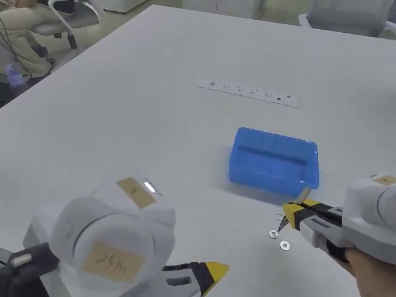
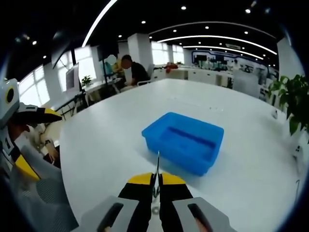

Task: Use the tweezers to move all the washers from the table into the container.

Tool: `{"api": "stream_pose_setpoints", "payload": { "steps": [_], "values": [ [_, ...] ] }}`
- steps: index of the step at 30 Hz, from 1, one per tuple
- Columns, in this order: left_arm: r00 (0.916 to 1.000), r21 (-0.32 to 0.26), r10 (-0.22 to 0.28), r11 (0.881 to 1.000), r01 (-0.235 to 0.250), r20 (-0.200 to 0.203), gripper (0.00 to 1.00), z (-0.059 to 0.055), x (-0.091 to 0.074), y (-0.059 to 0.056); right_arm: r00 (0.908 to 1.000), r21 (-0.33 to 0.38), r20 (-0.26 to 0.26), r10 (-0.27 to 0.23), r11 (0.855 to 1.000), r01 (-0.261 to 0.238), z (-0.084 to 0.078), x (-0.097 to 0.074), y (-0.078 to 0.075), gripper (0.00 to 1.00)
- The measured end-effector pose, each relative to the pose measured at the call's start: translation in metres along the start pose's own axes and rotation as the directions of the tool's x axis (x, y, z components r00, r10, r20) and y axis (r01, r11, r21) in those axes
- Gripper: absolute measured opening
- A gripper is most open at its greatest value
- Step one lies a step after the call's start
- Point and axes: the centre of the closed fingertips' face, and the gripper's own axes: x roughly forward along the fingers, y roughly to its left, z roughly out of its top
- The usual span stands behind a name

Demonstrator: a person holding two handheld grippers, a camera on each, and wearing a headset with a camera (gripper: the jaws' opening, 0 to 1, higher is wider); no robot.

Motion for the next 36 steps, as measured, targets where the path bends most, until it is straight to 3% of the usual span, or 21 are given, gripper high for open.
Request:
{"api": "stream_pose_setpoints", "payload": {
  "steps": [22,27,36],
  "values": [
    [1.0,0.013,-0.007,1.0,0.007,0.0,0.89,0.001,0.003,-0.002,0.9917,0.029,0.128,0.006,1.0,-0.01,0.062,-0.006,-0.005,0.0],
    [1.0,0.005,-0.006,1.0,0.006,0.002,0.89,-0.001,0.003,-0.001,0.9912,0.026,0.132,0.005,1.0,-0.008,0.064,-0.004,-0.007,0.0],
    [1.0,0.005,0.001,1.0,-0.001,-0.004,0.89,-0.002,0.002,0.001,0.9949,0.069,0.1,0.014,0.997,-0.021,0.038,-0.002,-0.006,0.02]
  ]
}}
